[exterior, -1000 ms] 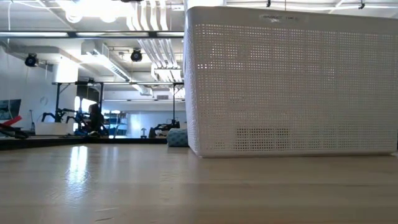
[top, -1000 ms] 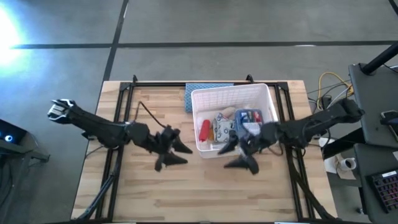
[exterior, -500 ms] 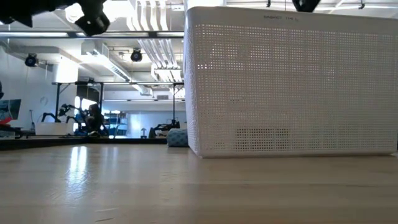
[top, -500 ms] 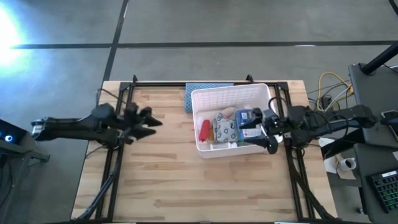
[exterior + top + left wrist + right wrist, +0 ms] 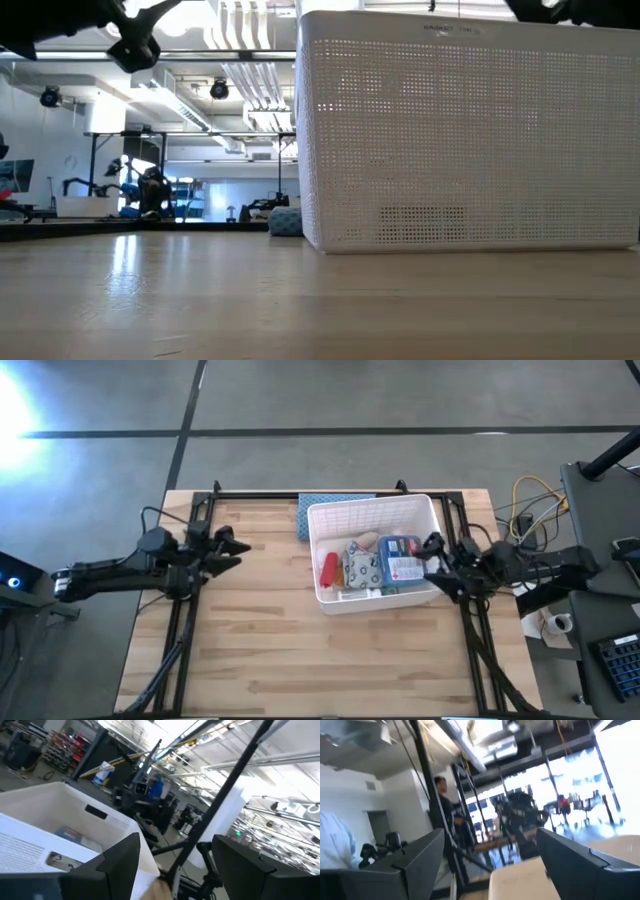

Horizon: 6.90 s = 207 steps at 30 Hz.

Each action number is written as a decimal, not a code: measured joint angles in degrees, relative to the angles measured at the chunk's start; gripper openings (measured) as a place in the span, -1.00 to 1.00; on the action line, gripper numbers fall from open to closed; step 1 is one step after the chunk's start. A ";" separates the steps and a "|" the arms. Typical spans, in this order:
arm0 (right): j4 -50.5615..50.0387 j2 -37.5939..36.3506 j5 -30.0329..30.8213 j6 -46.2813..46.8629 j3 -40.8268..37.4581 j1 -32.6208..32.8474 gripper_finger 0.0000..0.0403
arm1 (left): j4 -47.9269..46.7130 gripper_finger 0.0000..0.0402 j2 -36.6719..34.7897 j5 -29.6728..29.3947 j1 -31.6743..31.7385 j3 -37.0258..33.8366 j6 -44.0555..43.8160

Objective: Pick & place medical supplies in basket/bin
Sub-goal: Move the white bin to the center of the table, then return to Home Position

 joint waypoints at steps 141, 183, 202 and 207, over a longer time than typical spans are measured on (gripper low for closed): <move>-25.10 -19.21 14.38 -2.81 -9.73 -0.09 0.57 | -5.74 0.14 -12.58 17.84 12.94 -6.15 24.43; -29.97 -19.25 12.39 -8.69 -9.73 -0.02 0.57 | -1.27 0.14 -22.60 12.52 -2.64 -17.66 18.88; -29.94 -19.24 12.74 -8.69 -9.73 0.00 0.60 | -4.52 0.14 -22.81 12.35 -8.74 -17.68 18.97; -29.94 -19.24 12.76 -8.71 -9.73 0.00 0.59 | -4.90 0.14 -22.82 12.35 -8.74 -17.70 18.97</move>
